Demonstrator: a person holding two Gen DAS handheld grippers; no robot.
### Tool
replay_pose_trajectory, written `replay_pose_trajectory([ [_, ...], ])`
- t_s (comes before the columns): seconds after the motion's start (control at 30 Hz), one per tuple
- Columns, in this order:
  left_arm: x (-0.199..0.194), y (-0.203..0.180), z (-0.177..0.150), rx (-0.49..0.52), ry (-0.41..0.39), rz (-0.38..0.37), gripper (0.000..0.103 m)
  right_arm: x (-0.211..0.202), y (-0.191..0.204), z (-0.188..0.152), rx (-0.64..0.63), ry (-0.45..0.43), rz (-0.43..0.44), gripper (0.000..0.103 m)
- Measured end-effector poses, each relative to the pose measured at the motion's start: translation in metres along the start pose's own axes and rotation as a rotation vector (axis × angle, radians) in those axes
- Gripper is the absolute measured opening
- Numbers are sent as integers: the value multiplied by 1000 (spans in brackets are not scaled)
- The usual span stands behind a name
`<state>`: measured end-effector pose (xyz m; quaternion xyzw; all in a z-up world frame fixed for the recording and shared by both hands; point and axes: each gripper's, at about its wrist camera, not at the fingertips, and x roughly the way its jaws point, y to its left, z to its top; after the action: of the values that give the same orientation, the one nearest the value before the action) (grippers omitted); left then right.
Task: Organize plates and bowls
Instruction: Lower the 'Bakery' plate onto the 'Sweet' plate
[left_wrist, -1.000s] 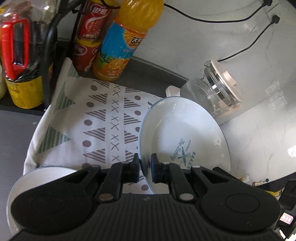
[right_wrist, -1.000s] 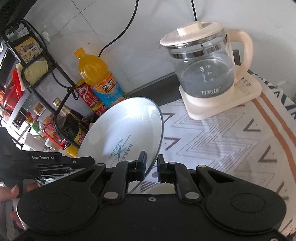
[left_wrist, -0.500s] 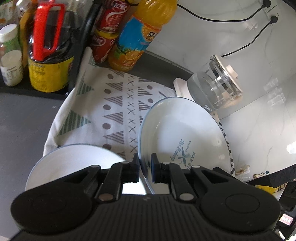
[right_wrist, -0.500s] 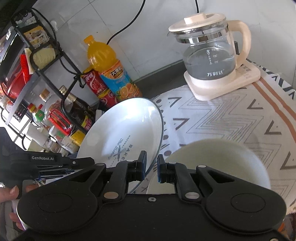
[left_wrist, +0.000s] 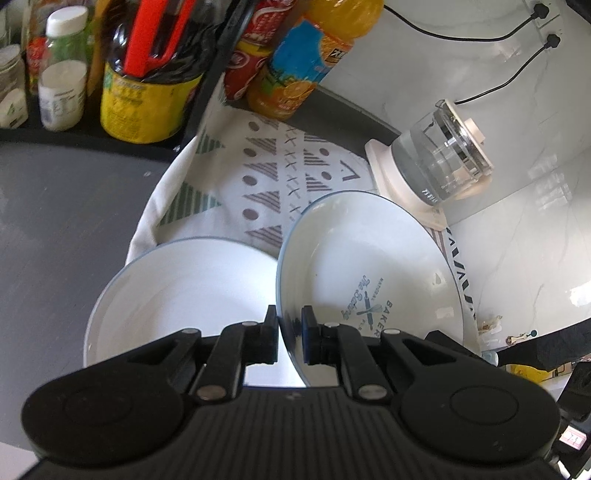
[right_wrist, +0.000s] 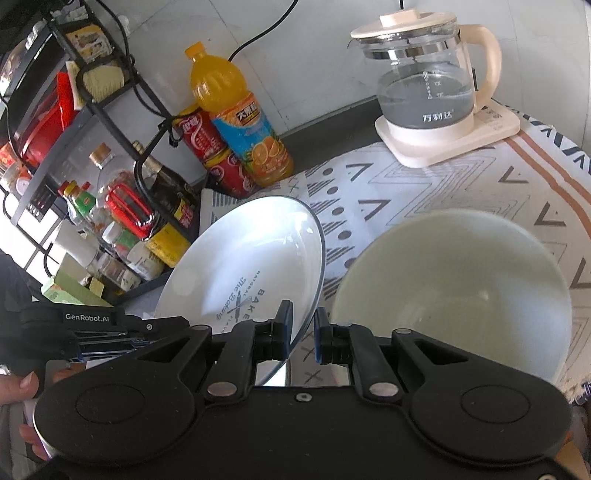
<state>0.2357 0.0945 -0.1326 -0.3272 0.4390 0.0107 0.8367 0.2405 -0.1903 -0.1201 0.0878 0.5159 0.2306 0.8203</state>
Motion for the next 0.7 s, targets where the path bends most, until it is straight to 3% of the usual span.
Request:
replay_pose_trajectory([
  [0.7, 1, 51, -29, -17, 67, -11, 9, 12, 32, -48, -4, 50, -82, 11],
])
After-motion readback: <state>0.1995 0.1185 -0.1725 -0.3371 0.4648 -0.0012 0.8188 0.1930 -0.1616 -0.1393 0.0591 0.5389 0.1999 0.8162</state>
